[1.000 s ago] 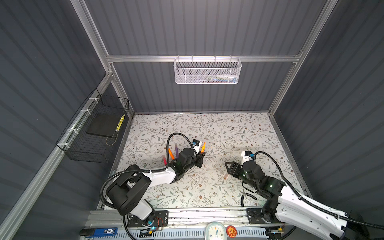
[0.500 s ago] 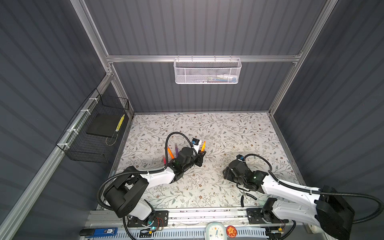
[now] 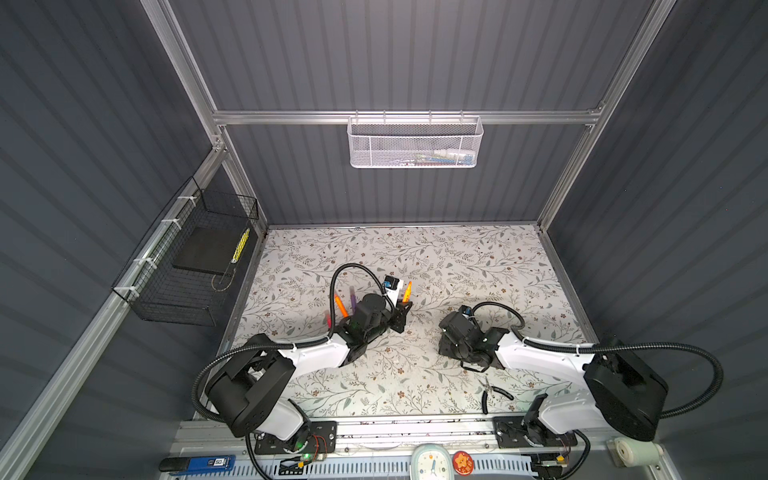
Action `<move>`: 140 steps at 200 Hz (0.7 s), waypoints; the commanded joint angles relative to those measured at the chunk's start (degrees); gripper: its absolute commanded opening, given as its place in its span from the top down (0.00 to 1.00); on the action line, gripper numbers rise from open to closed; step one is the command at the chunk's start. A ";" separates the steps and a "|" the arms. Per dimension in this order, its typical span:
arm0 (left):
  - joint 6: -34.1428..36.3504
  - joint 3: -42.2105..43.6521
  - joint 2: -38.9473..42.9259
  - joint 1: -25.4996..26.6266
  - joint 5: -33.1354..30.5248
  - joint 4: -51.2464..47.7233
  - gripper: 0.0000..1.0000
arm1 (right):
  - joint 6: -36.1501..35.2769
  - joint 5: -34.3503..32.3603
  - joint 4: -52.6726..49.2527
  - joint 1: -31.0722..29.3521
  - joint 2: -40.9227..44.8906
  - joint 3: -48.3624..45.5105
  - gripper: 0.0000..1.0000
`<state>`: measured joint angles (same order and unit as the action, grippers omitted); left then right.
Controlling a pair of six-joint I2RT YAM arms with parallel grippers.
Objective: Insert the pens into the pen caps
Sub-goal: 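Move the right gripper down and grasp a translucent pink cap from the table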
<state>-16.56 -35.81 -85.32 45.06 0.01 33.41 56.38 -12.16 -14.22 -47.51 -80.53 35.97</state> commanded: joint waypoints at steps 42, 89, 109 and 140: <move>0.65 -2.13 0.90 0.36 1.13 -0.03 1.00 | -0.92 -4.94 -6.44 -1.40 -2.86 2.59 0.50; 0.63 -2.22 0.87 0.38 1.22 -0.19 1.00 | -0.77 -6.66 -9.53 -3.21 -6.05 4.36 0.55; 0.63 -2.24 0.91 0.38 1.31 -0.17 1.00 | -0.74 -6.47 -9.36 -3.30 -7.47 4.38 0.60; 0.63 -2.32 0.93 0.38 1.40 -0.28 1.00 | -0.57 -6.82 -9.69 -3.38 -8.86 4.81 0.68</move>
<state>-16.56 -36.38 -85.32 45.06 0.67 33.08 55.33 -18.85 -21.08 -50.65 -87.31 40.84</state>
